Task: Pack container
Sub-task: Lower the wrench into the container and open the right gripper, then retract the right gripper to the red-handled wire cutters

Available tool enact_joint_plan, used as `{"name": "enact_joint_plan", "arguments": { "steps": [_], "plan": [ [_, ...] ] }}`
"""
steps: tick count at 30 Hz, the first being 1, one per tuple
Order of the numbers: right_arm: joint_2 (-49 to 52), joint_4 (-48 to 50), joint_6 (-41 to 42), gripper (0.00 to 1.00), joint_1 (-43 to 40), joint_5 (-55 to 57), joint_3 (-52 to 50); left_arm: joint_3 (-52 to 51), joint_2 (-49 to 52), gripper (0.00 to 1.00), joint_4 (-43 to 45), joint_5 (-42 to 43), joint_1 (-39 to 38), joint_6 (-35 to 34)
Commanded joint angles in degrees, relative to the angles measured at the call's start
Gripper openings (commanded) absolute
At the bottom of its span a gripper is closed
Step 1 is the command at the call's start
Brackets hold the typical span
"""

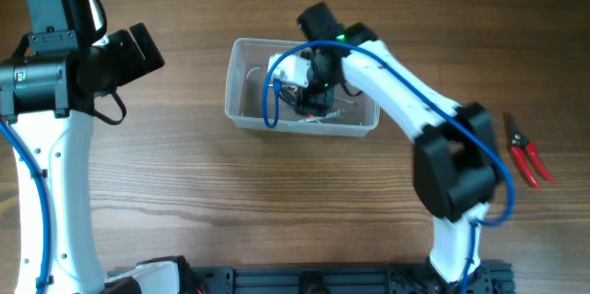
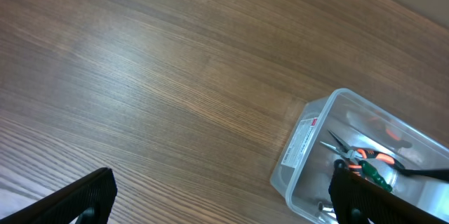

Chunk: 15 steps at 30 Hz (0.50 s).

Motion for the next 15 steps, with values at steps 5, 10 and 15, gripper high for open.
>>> {"name": "enact_joint_plan", "arguments": {
  "steps": [5, 10, 15],
  "plan": [
    [-22.14, -6.25, 9.44, 0.89, -14.45, 2.84, 1.11, 0.09, 0.44, 1.0, 0.0, 0.07, 0.26, -0.07],
    [-28.37, -15.98, 16.39, 1.0, -35.08, 4.44, 1.11, 0.09, 0.44, 1.0, 0.07, 0.07, 0.26, -0.07],
    [-27.96, -17.05, 23.54, 1.0, -53.42, 1.44, 0.92, 0.09, 0.44, 1.0, 0.31, 0.04, 0.26, -0.07]
  ]
}}
